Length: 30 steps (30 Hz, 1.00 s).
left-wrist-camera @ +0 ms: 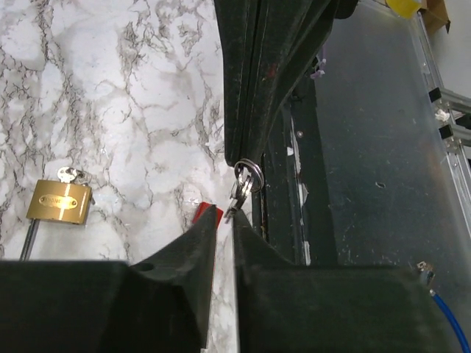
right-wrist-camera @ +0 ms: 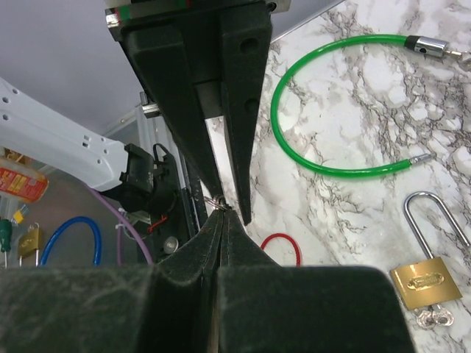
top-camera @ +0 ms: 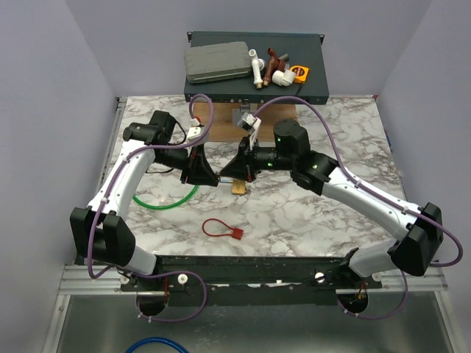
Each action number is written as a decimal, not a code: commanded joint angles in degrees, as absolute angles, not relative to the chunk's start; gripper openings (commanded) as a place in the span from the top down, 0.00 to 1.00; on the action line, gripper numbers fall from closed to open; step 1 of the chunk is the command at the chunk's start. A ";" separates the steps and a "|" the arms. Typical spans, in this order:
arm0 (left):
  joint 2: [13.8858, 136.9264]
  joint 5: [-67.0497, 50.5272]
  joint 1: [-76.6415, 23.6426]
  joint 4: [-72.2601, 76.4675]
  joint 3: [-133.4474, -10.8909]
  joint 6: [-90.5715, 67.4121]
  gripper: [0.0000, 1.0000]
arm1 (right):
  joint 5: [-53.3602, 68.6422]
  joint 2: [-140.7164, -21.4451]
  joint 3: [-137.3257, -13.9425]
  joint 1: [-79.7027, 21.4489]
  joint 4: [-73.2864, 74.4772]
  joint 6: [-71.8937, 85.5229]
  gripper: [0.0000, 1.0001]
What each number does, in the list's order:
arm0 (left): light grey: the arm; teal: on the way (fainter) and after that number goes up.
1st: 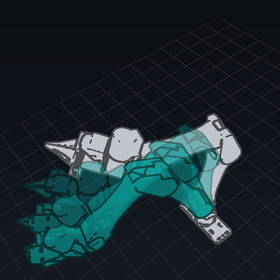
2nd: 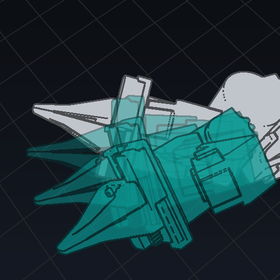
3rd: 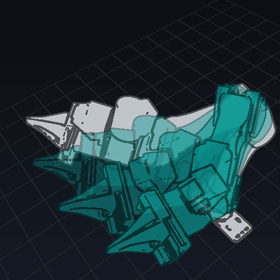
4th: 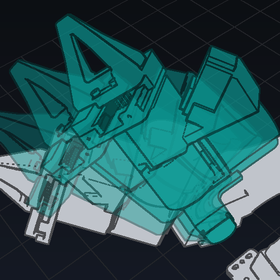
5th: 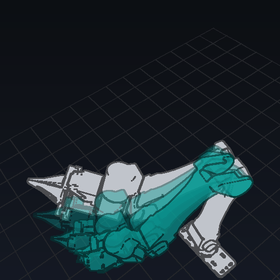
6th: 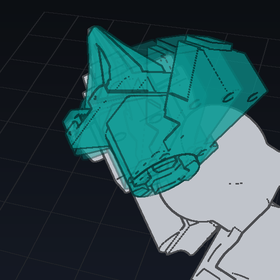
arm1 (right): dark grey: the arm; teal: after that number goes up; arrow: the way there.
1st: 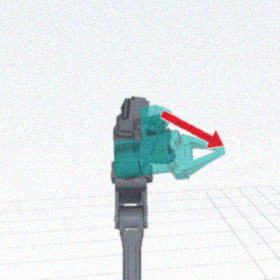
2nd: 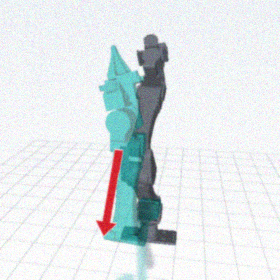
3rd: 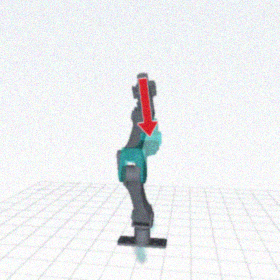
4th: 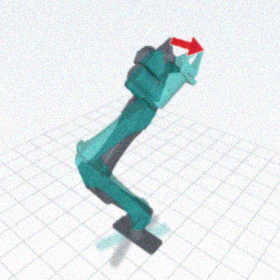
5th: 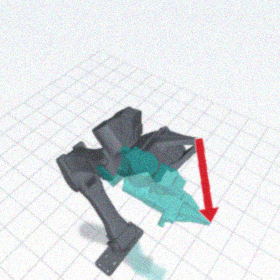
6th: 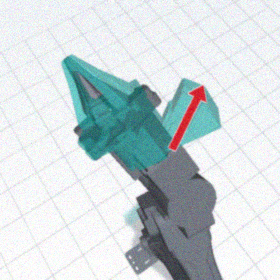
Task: Unlock with the key
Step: Pick up the key from the center of the board.
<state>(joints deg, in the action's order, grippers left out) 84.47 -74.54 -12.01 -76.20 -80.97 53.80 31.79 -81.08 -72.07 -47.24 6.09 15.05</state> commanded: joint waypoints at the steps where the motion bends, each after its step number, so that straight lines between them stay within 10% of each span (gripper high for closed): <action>1: 82.30 -73.51 -11.96 -76.82 -82.31 55.17 0.97 | 31.64 -79.01 -71.07 -47.46 5.89 14.73 0.99; 25: 75.76 -65.79 -12.04 -76.52 -82.81 52.98 1.00 | 28.61 -76.94 -70.57 -47.38 11.23 10.48 0.99; 30: 75.08 -60.73 -13.69 -74.46 -83.01 49.92 1.00 | 29.06 -76.02 -72.61 -47.38 9.98 10.60 0.76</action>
<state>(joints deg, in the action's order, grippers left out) 76.82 -66.11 -12.21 -75.50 -82.02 51.13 29.67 -77.62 -70.57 -47.24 9.76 11.60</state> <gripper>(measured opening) 0.003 0.179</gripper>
